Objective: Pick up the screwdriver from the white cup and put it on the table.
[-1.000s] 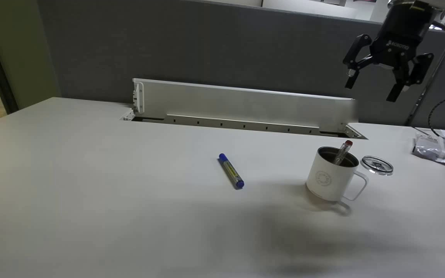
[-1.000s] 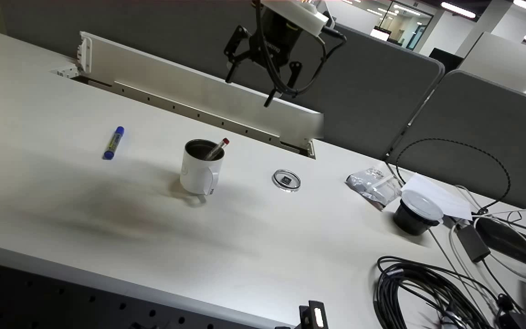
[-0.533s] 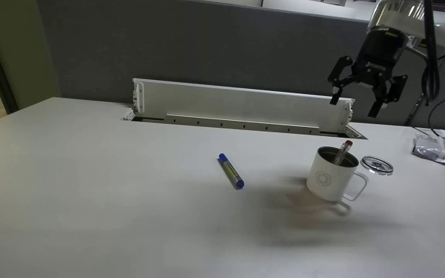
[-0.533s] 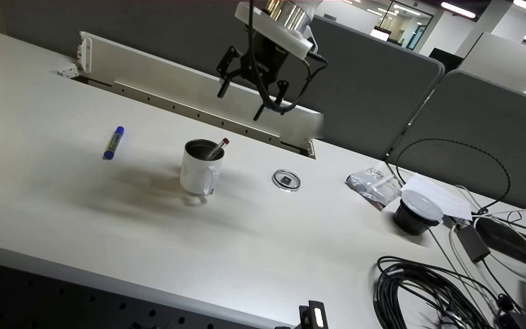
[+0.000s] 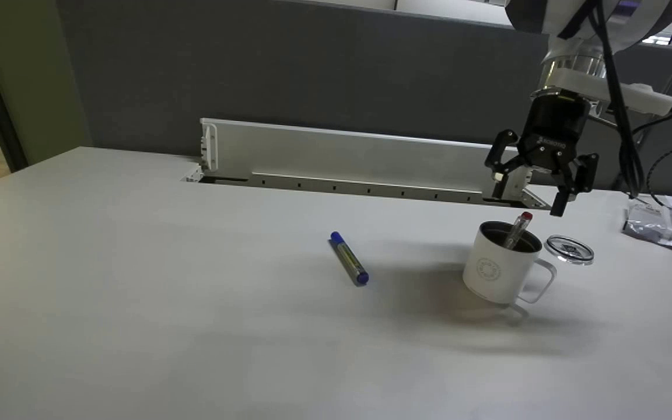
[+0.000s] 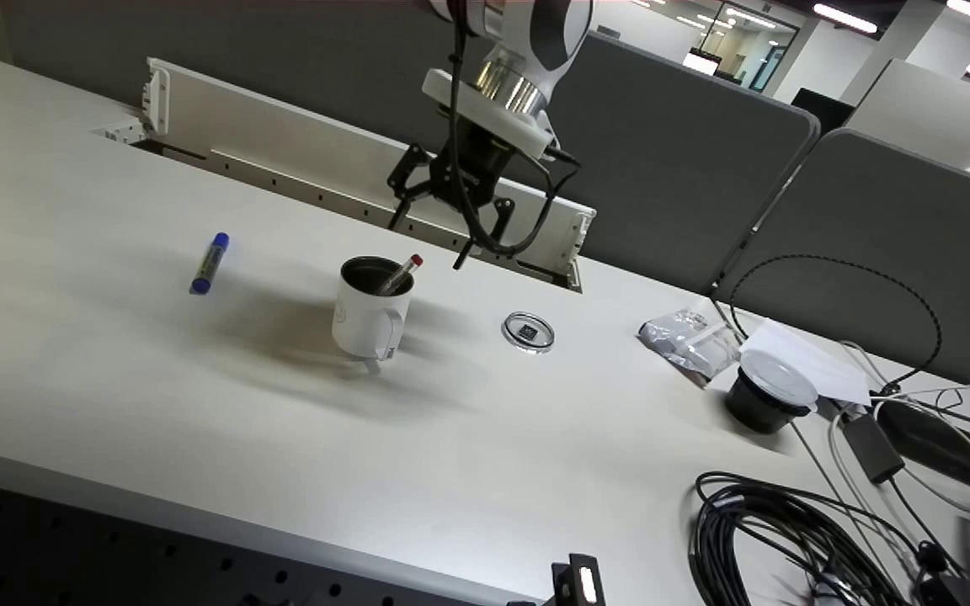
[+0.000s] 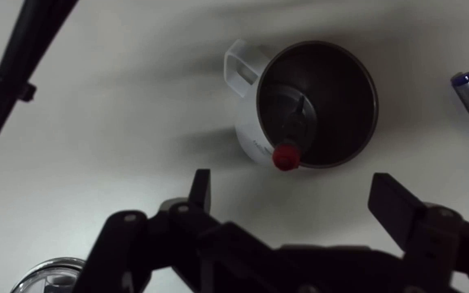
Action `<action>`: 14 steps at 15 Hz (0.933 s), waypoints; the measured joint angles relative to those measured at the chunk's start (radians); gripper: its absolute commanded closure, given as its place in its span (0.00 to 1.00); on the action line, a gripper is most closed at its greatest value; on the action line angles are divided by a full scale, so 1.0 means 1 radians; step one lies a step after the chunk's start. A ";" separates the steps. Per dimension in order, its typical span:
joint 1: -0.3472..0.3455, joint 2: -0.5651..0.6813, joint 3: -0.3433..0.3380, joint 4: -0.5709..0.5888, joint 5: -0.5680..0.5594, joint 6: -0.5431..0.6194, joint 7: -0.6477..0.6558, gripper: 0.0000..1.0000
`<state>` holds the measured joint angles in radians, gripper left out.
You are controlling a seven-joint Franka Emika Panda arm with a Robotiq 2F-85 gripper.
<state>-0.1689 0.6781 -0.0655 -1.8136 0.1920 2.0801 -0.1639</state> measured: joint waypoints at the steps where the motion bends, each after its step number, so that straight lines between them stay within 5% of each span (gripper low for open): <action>1: 0.000 0.000 -0.003 0.002 -0.004 -0.007 0.009 0.00; 11: -0.018 -0.011 -0.008 -0.016 0.041 -0.020 0.024 0.00; 12: -0.019 -0.013 -0.008 -0.022 0.048 -0.018 0.024 0.25; 14: -0.019 -0.019 -0.007 -0.036 0.065 -0.009 0.024 0.32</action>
<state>-0.1880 0.6587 -0.0726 -1.8500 0.2570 2.0714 -0.1396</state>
